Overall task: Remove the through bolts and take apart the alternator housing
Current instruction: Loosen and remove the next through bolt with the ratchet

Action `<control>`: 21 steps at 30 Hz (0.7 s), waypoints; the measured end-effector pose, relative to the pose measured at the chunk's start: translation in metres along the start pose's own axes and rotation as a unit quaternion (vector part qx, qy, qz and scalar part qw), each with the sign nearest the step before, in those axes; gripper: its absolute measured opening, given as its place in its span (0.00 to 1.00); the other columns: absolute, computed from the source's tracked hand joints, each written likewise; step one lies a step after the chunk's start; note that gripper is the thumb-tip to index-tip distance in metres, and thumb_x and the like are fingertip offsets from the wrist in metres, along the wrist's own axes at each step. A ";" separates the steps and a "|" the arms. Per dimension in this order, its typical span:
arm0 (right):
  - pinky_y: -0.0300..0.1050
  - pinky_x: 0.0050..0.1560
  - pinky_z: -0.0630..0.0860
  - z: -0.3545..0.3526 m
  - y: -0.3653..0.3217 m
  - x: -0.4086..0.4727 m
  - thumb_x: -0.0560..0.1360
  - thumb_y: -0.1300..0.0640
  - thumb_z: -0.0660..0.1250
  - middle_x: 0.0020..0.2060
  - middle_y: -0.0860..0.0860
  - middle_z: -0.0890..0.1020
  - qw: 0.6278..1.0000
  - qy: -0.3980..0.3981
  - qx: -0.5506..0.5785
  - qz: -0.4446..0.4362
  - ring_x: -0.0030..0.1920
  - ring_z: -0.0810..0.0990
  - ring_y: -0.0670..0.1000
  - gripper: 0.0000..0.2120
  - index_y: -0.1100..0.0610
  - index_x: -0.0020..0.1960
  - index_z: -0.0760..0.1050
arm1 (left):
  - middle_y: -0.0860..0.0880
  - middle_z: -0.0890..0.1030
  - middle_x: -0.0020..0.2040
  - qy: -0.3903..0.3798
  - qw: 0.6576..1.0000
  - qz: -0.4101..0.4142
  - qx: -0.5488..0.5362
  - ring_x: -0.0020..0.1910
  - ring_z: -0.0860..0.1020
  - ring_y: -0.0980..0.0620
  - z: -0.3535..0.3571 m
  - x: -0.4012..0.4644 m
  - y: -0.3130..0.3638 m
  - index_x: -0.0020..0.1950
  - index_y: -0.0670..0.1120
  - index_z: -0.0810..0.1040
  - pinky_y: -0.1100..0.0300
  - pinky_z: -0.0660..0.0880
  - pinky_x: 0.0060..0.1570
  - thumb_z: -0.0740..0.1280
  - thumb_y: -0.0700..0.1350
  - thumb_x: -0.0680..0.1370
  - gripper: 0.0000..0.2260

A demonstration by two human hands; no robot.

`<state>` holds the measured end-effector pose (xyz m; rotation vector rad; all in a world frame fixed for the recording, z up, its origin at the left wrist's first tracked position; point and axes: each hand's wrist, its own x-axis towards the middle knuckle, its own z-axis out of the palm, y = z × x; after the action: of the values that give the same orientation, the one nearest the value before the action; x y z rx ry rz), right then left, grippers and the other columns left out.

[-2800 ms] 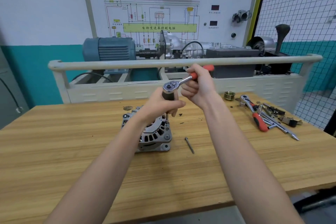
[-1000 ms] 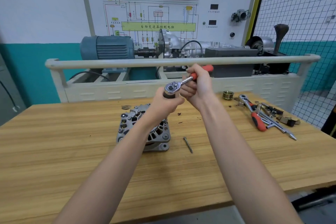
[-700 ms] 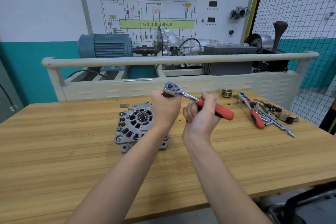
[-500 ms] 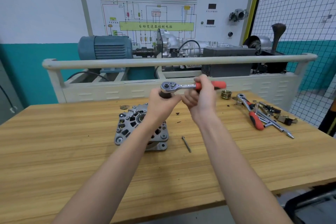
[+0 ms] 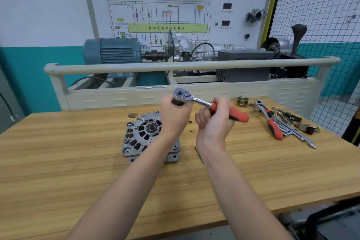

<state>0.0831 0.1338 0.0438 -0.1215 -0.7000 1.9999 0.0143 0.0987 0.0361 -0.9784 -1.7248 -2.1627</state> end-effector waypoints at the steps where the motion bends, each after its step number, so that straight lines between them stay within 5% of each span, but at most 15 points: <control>1: 0.36 0.21 0.56 -0.002 0.003 -0.008 0.70 0.60 0.62 0.18 0.46 0.59 1.000 0.001 0.013 -0.018 0.19 0.55 0.46 0.13 0.53 0.31 0.61 | 0.57 0.62 0.22 0.023 1.000 0.001 0.004 0.24 0.58 0.59 0.003 -0.002 -0.001 0.27 0.49 0.61 0.67 0.57 0.25 0.65 0.29 0.71 0.21; 7: 0.35 0.21 0.53 0.004 -0.010 0.014 0.75 0.64 0.59 0.17 0.46 0.58 0.998 -0.039 -0.036 0.040 0.18 0.54 0.46 0.17 0.54 0.31 0.58 | 0.54 0.63 0.24 0.008 1.000 -0.005 0.024 0.26 0.59 0.57 0.000 -0.001 0.002 0.27 0.47 0.63 0.64 0.58 0.26 0.66 0.31 0.72 0.20; 11: 0.33 0.18 0.52 0.022 -0.024 0.054 0.75 0.62 0.56 0.16 0.45 0.55 0.962 -0.176 -0.125 0.168 0.17 0.52 0.44 0.22 0.51 0.25 0.56 | 0.48 0.66 0.23 -0.116 0.993 -0.028 0.017 0.24 0.63 0.51 -0.019 0.005 0.007 0.27 0.37 0.66 0.59 0.62 0.28 0.65 0.29 0.71 0.14; 15: 0.34 0.17 0.50 0.037 -0.023 0.072 0.76 0.62 0.53 0.14 0.46 0.57 0.913 -0.281 -0.150 0.253 0.15 0.52 0.43 0.27 0.51 0.18 0.59 | 0.51 0.68 0.21 -0.288 0.956 -0.051 0.003 0.22 0.65 0.51 -0.035 0.019 0.014 0.27 0.42 0.68 0.61 0.66 0.27 0.66 0.30 0.73 0.17; 18: 0.34 0.17 0.51 0.035 -0.021 0.067 0.76 0.62 0.54 0.14 0.46 0.57 0.932 -0.243 -0.122 0.241 0.16 0.52 0.44 0.26 0.51 0.19 0.58 | 0.52 0.65 0.20 -0.281 0.958 -0.063 -0.014 0.20 0.61 0.55 -0.028 0.017 0.013 0.26 0.44 0.65 0.65 0.61 0.25 0.65 0.32 0.70 0.16; 21: 0.34 0.18 0.52 0.023 -0.017 0.047 0.75 0.62 0.57 0.16 0.45 0.57 0.975 -0.123 -0.091 0.159 0.17 0.52 0.44 0.21 0.53 0.25 0.57 | 0.51 0.63 0.22 -0.184 0.982 -0.041 -0.015 0.23 0.59 0.54 -0.020 0.010 0.008 0.27 0.44 0.64 0.62 0.57 0.26 0.63 0.35 0.67 0.12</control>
<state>0.0636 0.1689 0.0815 -0.1011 -1.0798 2.2769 0.0038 0.0801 0.0465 -1.4128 -1.9206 -2.1684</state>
